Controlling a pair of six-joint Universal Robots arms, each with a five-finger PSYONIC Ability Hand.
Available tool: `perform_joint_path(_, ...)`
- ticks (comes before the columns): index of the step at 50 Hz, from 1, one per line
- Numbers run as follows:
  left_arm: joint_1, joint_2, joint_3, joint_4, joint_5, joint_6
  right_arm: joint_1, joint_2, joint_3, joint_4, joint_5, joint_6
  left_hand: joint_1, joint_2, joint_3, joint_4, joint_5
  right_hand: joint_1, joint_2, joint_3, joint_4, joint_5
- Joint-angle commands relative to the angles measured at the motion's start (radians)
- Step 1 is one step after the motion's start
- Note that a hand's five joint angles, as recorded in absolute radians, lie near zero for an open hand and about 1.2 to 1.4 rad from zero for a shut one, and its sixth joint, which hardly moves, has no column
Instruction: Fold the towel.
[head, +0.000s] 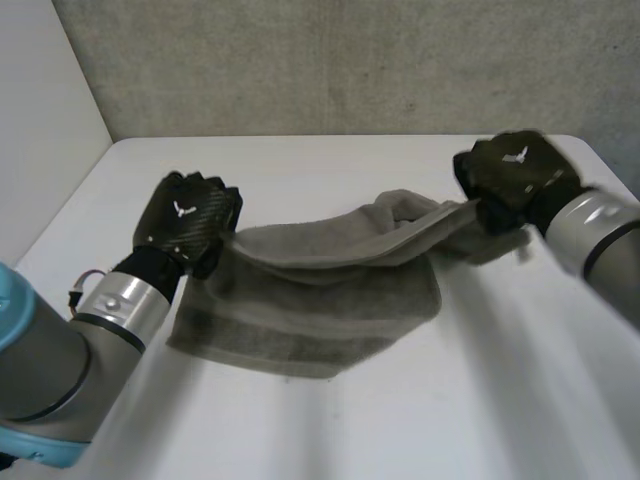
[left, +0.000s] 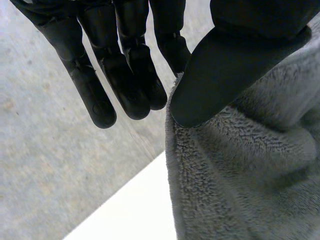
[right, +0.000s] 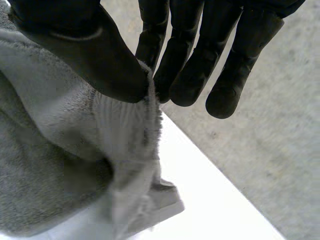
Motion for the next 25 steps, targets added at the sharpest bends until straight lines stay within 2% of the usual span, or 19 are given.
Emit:
perform_joint_path(1,-0.010,0.218,0.034,-0.194,0.001,0.008,-0.041,-0.073,-0.177,0.259,-0.038,-0.051,0.199,0.178,0.179,0.178,0.191,0.053,0.065,0.060,0.051,0.053)
perform_joint_path(4,-0.012,0.320,0.091,-0.324,0.001,0.027,-0.043,-0.124,-0.228,0.321,-0.038,-0.100,0.199,0.178,0.179,0.178,0.191,0.053,0.065,0.060,0.051,0.053)
perform_joint_path(5,-0.012,0.320,0.091,-0.325,0.001,0.027,-0.043,-0.124,-0.228,0.321,-0.038,-0.100,0.199,0.178,0.179,0.178,0.191,0.053,0.065,0.060,0.051,0.053)
perform_joint_path(7,-0.012,0.395,0.160,-0.462,0.001,0.053,-0.041,-0.161,-0.263,0.372,-0.033,-0.164,0.199,0.178,0.179,0.178,0.191,0.053,0.065,0.060,0.051,0.053)
perform_joint_path(8,-0.012,0.395,0.160,-0.463,0.001,0.053,-0.041,-0.161,-0.263,0.372,-0.033,-0.165,0.199,0.178,0.179,0.178,0.191,0.053,0.065,0.060,0.051,0.053)
perform_joint_path(10,-0.012,0.427,0.233,-0.612,0.001,0.088,-0.040,-0.181,-0.301,0.442,-0.030,-0.224,0.199,0.178,0.179,0.178,0.191,0.053,0.065,0.060,0.051,0.053)
perform_joint_path(13,-0.014,0.426,0.263,-0.693,0.001,0.109,-0.038,-0.184,-0.314,0.481,-0.030,-0.246,0.199,0.178,0.179,0.178,0.191,0.053,0.065,0.060,0.051,0.053)
perform_joint_path(15,-0.017,0.412,0.290,-0.818,0.002,0.149,-0.034,-0.167,-0.312,0.539,-0.031,-0.266,0.199,0.178,0.179,0.178,0.191,0.053,0.065,0.060,0.051,0.053)
perform_joint_path(18,-0.018,0.353,0.284,-0.878,0.002,0.178,-0.028,-0.117,-0.298,0.557,-0.030,-0.281,0.199,0.178,0.179,0.178,0.191,0.053,0.065,0.060,0.051,0.053)
perform_joint_path(21,-0.018,0.311,0.284,-0.880,0.002,0.182,-0.026,-0.069,-0.294,0.562,-0.030,-0.290,0.199,0.178,0.179,0.178,0.191,0.053,0.065,0.060,0.051,0.053)
perform_joint_path(25,-0.018,0.169,0.281,-0.863,0.001,0.183,-0.024,0.050,-0.295,0.557,-0.019,-0.312,0.199,0.178,0.179,0.178,0.191,0.053,0.065,0.060,0.051,0.053)
